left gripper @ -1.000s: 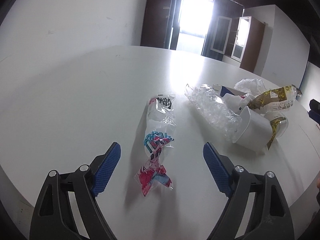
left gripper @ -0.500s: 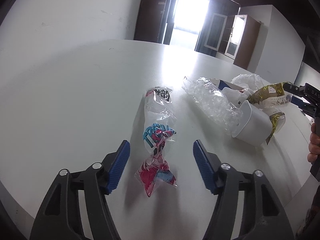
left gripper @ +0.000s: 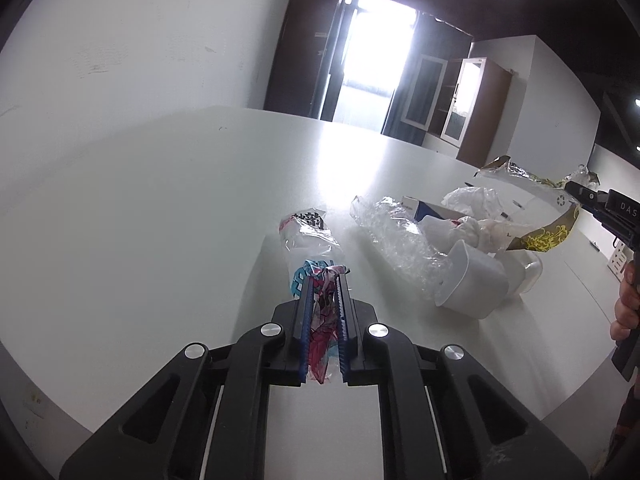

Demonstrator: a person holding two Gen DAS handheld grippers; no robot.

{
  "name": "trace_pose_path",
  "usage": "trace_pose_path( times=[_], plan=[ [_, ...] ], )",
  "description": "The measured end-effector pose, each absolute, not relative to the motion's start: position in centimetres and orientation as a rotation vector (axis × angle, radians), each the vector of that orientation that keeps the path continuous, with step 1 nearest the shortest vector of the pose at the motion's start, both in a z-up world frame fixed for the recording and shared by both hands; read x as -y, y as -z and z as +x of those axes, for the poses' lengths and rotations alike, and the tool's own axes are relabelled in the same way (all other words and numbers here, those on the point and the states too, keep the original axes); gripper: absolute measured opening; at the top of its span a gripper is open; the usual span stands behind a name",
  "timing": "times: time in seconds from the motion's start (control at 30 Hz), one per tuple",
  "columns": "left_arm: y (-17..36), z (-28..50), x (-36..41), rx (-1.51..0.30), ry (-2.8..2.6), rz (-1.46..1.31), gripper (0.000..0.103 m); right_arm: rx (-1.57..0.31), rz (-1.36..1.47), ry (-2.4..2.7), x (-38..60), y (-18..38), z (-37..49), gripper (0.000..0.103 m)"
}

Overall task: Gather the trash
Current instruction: 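Grasp the clear candy wrapper with left gripper while right gripper grasps the gold-printed bag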

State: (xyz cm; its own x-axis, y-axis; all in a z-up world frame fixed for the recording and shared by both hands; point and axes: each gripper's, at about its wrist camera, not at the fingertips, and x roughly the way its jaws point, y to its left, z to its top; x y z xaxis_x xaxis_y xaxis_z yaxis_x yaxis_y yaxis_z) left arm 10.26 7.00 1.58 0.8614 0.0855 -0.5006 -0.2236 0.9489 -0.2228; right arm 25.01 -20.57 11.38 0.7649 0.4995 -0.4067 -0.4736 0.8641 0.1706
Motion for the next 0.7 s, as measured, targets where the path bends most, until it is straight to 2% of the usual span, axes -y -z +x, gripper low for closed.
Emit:
trace_pose_path(
  times=[0.3,0.7],
  plan=[
    [-5.0,7.2,-5.2,-0.426,-0.134,-0.256,0.009,-0.438,0.033,-0.530,21.6,-11.8,20.4,0.014],
    [-6.8,1.7,-2.9,-0.401,-0.047,-0.260,0.009,-0.435,-0.004,-0.567,22.5,-11.2,13.9,0.014]
  ],
)
